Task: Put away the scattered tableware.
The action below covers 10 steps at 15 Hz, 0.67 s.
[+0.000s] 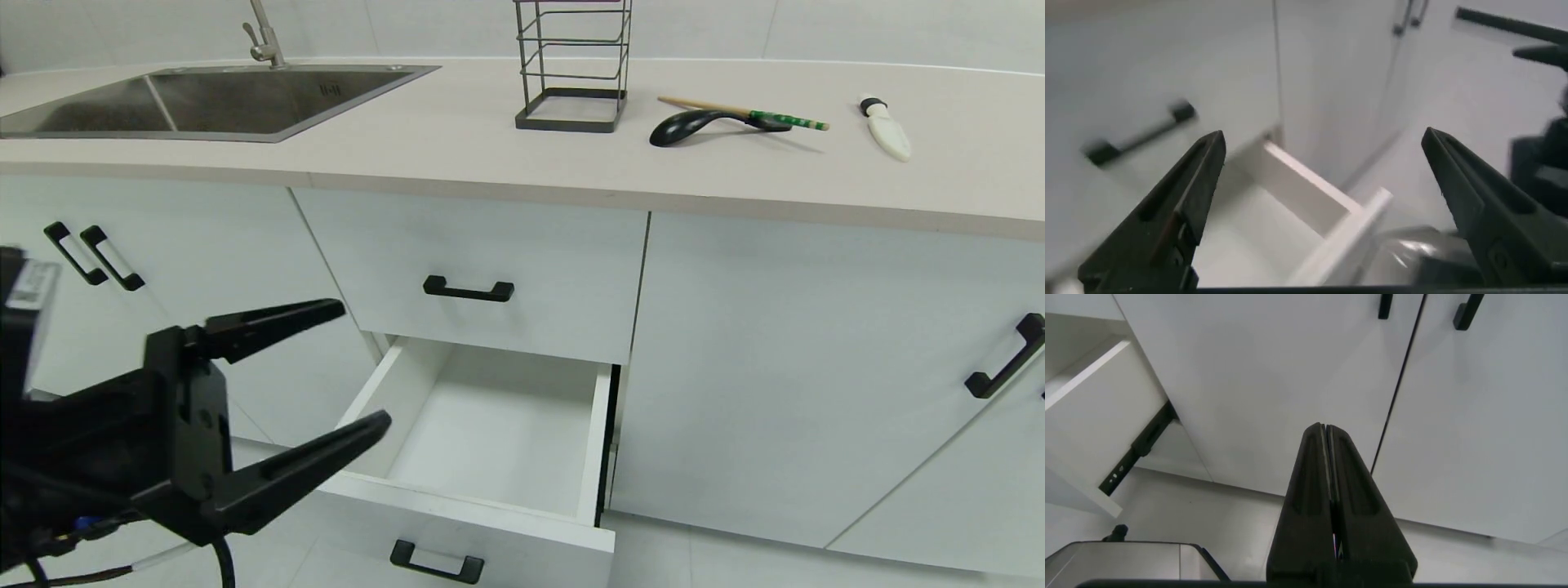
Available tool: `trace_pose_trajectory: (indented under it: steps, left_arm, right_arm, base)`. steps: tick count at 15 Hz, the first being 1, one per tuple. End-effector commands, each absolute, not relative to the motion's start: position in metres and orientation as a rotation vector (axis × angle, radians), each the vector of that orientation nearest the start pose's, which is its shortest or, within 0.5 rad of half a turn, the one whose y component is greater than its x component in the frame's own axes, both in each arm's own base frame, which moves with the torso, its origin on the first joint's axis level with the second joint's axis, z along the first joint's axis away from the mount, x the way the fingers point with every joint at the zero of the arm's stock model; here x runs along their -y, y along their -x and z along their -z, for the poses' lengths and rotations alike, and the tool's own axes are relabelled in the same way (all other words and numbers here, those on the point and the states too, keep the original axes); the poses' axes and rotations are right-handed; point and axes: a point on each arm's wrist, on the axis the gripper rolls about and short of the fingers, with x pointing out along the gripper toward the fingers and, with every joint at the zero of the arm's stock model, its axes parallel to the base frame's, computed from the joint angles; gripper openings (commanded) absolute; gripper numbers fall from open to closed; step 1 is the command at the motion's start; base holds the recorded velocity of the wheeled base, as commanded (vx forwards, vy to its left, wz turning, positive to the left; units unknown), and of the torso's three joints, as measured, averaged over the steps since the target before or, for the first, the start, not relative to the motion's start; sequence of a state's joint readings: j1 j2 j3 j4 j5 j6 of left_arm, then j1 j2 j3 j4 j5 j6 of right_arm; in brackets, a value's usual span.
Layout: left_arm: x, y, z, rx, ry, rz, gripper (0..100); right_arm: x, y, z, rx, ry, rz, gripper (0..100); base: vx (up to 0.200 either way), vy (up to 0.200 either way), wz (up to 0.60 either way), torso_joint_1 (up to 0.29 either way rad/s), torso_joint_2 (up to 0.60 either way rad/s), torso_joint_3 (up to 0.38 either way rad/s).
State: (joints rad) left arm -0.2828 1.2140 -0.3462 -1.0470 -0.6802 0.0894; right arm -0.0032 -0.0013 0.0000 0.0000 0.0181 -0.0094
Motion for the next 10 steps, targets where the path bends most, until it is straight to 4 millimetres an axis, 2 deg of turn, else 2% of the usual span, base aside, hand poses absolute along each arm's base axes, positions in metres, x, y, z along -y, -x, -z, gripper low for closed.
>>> trace_pose_trajectory:
  steps: [1,3,5,6,9,10]
  left_arm:
    - [0.043,-0.119,-0.208,0.358,-0.126,0.785,100]
    - [0.027,-0.07,-0.204,0.421,-0.122,0.711,100]
    - [0.019,-0.046,-0.196,0.418,-0.124,0.648,100]
    - [0.011,-0.008,-0.18,0.389,-0.12,0.579,100]
    - [0.005,0.024,-0.148,0.273,-0.091,0.439,100]
    - [0.005,0.029,-0.126,0.192,-0.08,0.389,100]
  right_arm:
    - [-0.001,0.023,-0.075,0.0,0.011,-0.017,0]
    - [0.0,0.023,-0.075,0.0,0.009,-0.015,0]
    - [-0.001,0.023,-0.075,0.0,0.011,-0.017,0]
    - [-0.001,0.023,-0.075,0.0,0.017,-0.018,0]
    - [-0.001,0.023,-0.075,0.0,0.014,-0.018,0]
    - [-0.001,0.023,-0.075,0.0,0.015,-0.018,0]
  base:
    - [0.0,0.0,0.0,0.0,0.0,0.0]
    - [0.0,0.0,0.0,0.0,0.0,0.0]
    - [0.0,0.0,0.0,0.0,0.0,0.0]
    - [0.0,0.0,0.0,0.0,0.0,0.0]
    - [0.0,0.0,0.0,0.0,0.0,0.0]
    - [0.0,0.0,0.0,0.0,0.0,0.0]
